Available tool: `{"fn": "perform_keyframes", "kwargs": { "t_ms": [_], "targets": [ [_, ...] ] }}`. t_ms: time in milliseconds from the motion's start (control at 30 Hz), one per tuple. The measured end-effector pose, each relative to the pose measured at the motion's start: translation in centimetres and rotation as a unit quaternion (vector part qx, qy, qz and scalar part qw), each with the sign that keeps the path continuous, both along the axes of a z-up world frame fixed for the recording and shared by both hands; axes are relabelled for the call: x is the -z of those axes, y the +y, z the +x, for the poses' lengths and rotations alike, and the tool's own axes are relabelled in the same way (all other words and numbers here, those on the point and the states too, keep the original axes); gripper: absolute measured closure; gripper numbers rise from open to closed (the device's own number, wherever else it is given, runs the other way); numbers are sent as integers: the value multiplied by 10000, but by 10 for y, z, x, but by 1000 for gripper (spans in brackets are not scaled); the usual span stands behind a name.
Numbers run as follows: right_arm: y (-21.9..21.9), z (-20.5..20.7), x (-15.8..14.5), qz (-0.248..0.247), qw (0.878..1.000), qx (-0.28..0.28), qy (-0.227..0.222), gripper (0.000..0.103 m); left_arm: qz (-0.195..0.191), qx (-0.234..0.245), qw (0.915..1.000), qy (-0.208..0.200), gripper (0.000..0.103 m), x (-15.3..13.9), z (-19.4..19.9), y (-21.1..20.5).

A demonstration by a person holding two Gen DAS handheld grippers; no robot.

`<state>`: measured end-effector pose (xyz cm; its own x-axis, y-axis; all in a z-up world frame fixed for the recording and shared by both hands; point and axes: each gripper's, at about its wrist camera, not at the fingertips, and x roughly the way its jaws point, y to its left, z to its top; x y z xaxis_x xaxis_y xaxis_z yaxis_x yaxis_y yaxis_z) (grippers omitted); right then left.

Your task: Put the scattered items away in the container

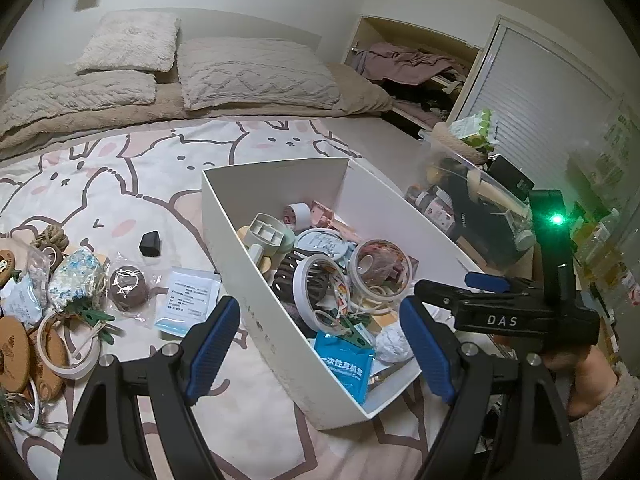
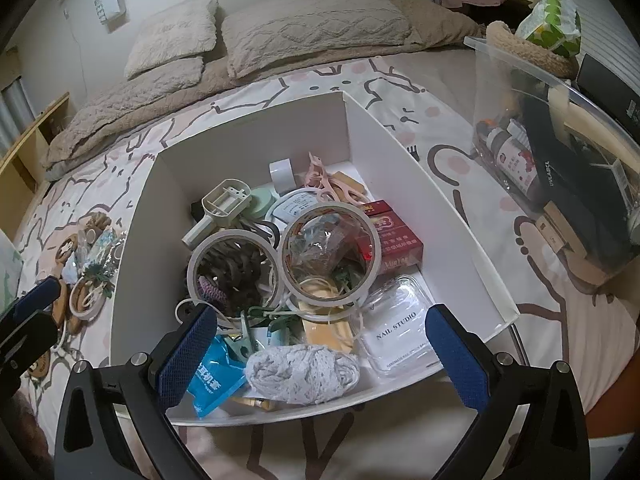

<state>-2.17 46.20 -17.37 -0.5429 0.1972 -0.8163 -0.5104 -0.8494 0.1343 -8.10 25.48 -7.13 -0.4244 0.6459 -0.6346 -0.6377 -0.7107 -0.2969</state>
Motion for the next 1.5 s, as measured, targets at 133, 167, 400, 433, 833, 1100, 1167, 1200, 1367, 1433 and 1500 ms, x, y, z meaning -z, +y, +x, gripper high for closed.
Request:
{"fn": "perform_keyframes", "kwargs": {
  "t_ms": [133,167,400,433,833,1100,1167,1200,1367,1433,1500],
  "targets": [
    [0,3,-2,36,10000,6,71,0,-52,-32,10000,63,21,0,1,-1],
    [0,4,-2,44,9999,2,106,0,-67,-40,9999,75,21,0,1,-1],
    [-1,16,-17,166,9979,25,629,0,-194,-60,9997,166,21,2,2,1],
    [-2,18,-19,197,9974,23,687,0,-210,-61,9996,175,21,2,2,2],
    [-2,33,-25,233,9960,-24,859,0,-316,-156,9982,479,0,0,9,6],
    [-11,41,-34,381,9946,-127,960,0,-202,-211,9980,554,0,-7,14,7],
    [-14,42,-36,443,9942,-173,961,0,-211,-225,9978,587,0,-10,16,8],
    [-16,43,-38,487,9940,-200,962,0,-206,-235,9977,604,0,-11,17,8],
    [-24,48,-47,563,9927,-291,1028,0,-189,-331,9969,687,0,-18,19,7],
    [-27,50,-51,576,9921,-318,1072,0,-184,-374,9966,706,0,-20,20,5],
    [-30,51,-56,563,9913,-327,1141,0,-183,-418,9964,718,0,-23,21,4]
  ]
}}
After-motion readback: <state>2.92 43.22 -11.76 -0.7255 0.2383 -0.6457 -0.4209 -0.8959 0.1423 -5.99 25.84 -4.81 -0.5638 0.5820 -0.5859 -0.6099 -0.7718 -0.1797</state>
